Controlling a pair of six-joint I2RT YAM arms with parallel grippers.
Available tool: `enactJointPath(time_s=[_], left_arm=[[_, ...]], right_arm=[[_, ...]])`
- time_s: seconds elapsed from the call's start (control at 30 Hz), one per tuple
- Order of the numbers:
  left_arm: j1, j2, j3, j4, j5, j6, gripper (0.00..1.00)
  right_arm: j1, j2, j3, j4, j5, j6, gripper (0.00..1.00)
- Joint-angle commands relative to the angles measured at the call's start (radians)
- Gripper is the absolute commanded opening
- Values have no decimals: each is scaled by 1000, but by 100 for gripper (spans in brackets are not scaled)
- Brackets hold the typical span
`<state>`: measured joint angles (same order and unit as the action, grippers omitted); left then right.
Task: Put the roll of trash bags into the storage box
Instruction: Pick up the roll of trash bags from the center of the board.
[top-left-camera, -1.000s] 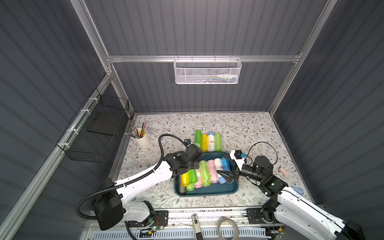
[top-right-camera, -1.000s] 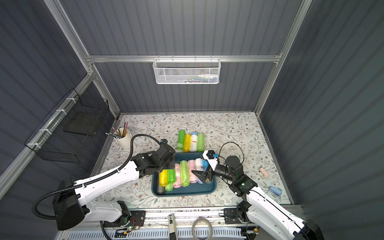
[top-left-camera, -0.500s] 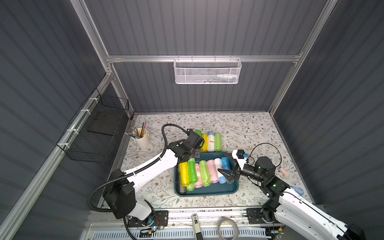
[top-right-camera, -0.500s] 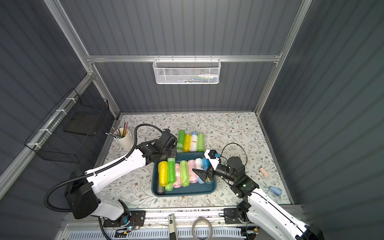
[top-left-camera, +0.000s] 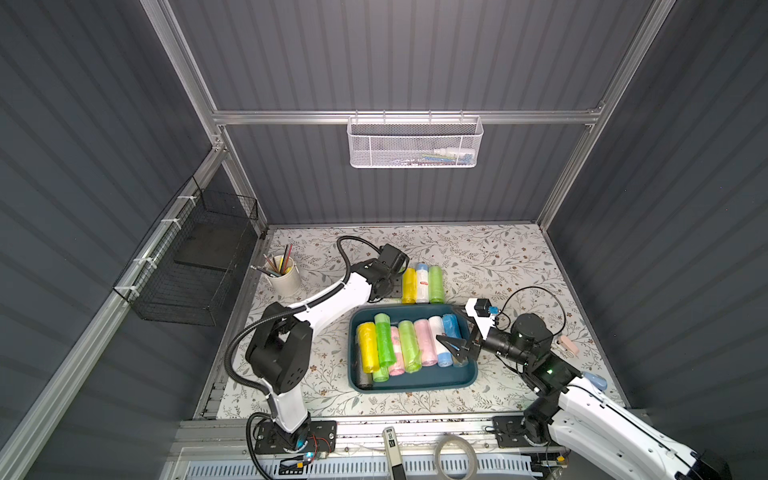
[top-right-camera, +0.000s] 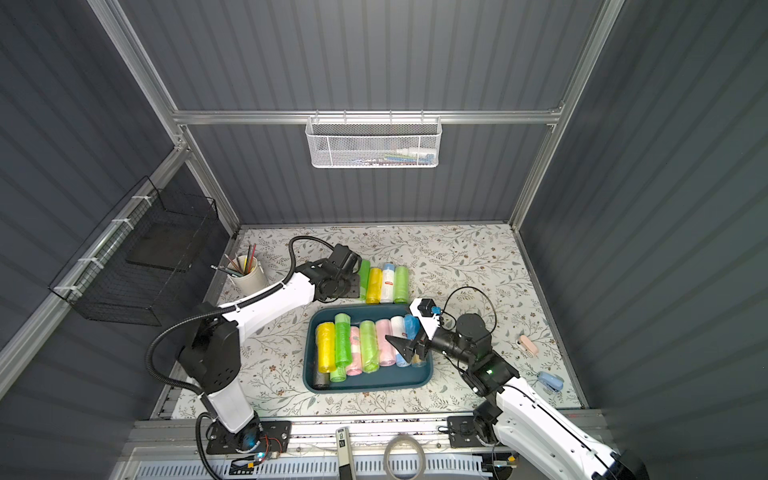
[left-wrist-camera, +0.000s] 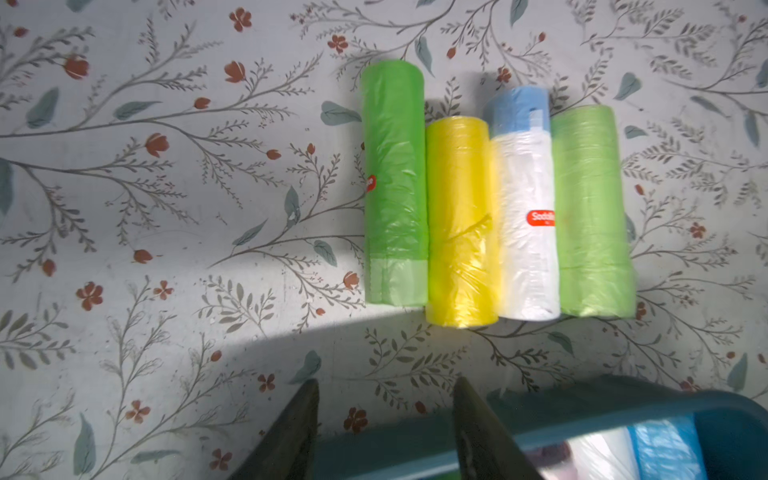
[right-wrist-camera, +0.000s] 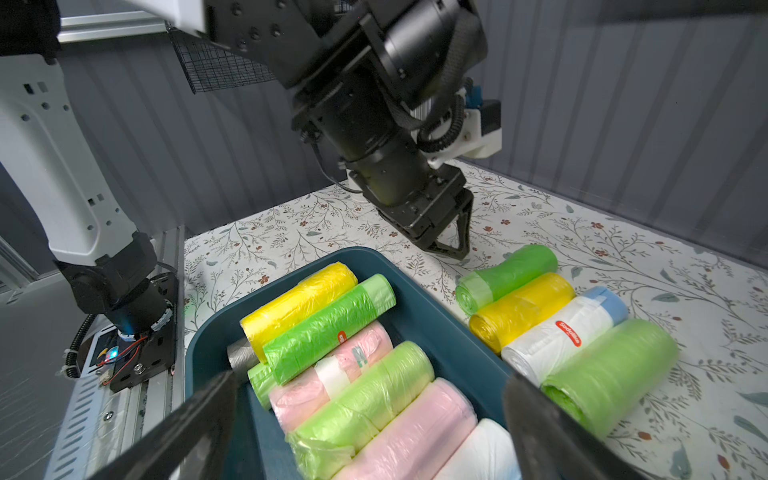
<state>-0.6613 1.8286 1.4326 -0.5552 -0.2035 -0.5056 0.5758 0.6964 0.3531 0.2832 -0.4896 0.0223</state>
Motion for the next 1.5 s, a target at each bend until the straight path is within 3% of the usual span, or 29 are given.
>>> enactJointPath(time_s=[0.0,0.27,0.83,0.97,1.2,1.47], left_arm=[[21,75,88,-19,58,59,57],[81,233,202,-9,107,77,63],[95,404,336,-51,125,96,62],[103,431,345,-46,133,92,58],[124,404,325,-51,132,90,47],[164,261,248,-50,107,99,43]], right_arm=[[4,-12,-14,14,3,8,99],[4,-8,-13,16,-9,8,99],[3,12,-10,19,-12,7,99],[3,11,-11,17,-9,7,99],[4,5,-9,14,-10,5,99],[4,12,-9,17,-12,7,99]])
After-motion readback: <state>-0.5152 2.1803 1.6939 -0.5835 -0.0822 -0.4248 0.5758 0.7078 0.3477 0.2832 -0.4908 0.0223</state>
